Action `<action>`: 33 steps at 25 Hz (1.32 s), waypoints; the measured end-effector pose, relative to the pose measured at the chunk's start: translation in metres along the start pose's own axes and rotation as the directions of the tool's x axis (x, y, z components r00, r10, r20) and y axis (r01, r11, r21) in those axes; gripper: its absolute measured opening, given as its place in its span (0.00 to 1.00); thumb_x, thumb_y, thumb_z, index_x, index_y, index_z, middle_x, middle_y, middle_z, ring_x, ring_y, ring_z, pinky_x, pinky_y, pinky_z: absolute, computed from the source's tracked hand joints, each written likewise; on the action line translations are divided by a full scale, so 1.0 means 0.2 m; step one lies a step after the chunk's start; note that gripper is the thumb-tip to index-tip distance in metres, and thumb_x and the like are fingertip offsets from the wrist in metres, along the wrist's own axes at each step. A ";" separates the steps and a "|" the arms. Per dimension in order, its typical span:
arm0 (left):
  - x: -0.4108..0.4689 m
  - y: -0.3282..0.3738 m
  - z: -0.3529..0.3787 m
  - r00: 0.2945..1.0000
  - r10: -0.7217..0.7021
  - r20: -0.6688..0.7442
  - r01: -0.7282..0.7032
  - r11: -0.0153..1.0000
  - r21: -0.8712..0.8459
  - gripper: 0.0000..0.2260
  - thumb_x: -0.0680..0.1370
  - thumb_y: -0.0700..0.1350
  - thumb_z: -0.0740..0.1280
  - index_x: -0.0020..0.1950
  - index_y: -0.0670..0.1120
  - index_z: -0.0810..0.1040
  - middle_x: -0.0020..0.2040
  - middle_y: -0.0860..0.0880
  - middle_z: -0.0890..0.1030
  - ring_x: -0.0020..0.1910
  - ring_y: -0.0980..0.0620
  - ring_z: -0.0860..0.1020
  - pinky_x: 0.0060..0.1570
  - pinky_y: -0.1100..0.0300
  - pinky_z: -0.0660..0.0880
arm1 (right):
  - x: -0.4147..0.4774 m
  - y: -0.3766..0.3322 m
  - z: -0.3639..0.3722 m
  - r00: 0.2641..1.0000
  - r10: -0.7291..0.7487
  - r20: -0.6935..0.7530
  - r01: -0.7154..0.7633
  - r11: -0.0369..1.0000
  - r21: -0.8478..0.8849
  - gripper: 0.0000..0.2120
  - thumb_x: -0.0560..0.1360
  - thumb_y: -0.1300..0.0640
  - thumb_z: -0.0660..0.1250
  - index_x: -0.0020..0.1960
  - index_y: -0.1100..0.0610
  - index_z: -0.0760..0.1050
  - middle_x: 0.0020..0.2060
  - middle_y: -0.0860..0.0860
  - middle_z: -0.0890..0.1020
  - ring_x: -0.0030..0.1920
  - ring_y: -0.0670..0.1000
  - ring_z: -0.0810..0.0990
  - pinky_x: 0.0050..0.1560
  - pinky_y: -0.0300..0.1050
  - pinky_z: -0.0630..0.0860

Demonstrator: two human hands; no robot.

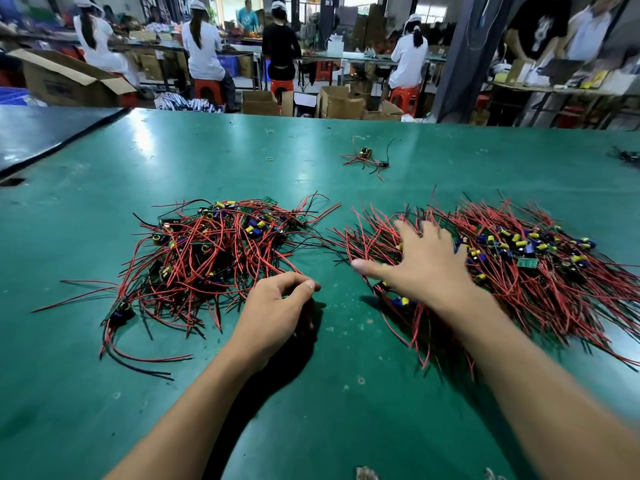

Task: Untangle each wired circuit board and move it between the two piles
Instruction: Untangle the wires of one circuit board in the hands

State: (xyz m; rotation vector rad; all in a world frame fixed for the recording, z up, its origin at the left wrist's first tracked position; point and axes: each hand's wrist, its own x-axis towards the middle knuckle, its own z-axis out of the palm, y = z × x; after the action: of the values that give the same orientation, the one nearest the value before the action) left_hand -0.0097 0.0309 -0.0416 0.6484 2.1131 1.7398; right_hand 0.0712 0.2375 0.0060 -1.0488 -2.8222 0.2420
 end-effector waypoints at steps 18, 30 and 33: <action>-0.01 0.00 0.02 1.000 -0.014 0.028 0.017 0.996 -0.092 0.07 0.81 0.38 0.63 0.47 0.39 0.81 0.31 0.46 0.77 0.26 0.48 0.75 0.23 0.63 0.69 | 0.07 0.30 -0.03 0.975 0.006 -0.221 0.079 0.923 0.376 0.32 0.71 0.58 0.72 0.75 0.54 0.70 0.67 0.59 0.75 0.66 0.58 0.74 0.70 0.48 0.66; -0.02 0.01 0.01 1.000 -0.006 0.020 0.006 1.000 -0.027 0.08 0.80 0.40 0.64 0.46 0.42 0.82 0.33 0.44 0.79 0.28 0.48 0.76 0.28 0.62 0.71 | -0.02 0.16 0.01 0.998 -0.033 0.052 0.038 0.995 -0.093 0.45 0.68 0.23 0.63 0.79 0.42 0.57 0.80 0.57 0.53 0.79 0.64 0.53 0.75 0.68 0.54; -0.03 0.03 0.03 0.999 -0.011 0.046 0.014 0.998 -0.062 0.08 0.81 0.38 0.63 0.48 0.39 0.81 0.32 0.44 0.77 0.27 0.48 0.75 0.23 0.63 0.70 | -0.04 0.24 0.07 0.998 0.061 0.010 -0.062 0.998 0.035 0.36 0.76 0.35 0.65 0.79 0.44 0.58 0.77 0.57 0.54 0.73 0.66 0.63 0.69 0.63 0.67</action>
State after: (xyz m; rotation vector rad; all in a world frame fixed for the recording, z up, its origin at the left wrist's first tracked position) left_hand -0.0010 0.0340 -0.0373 0.6495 2.0196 1.7601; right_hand 0.1062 0.2668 -0.0172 -1.1311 -2.7859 0.3015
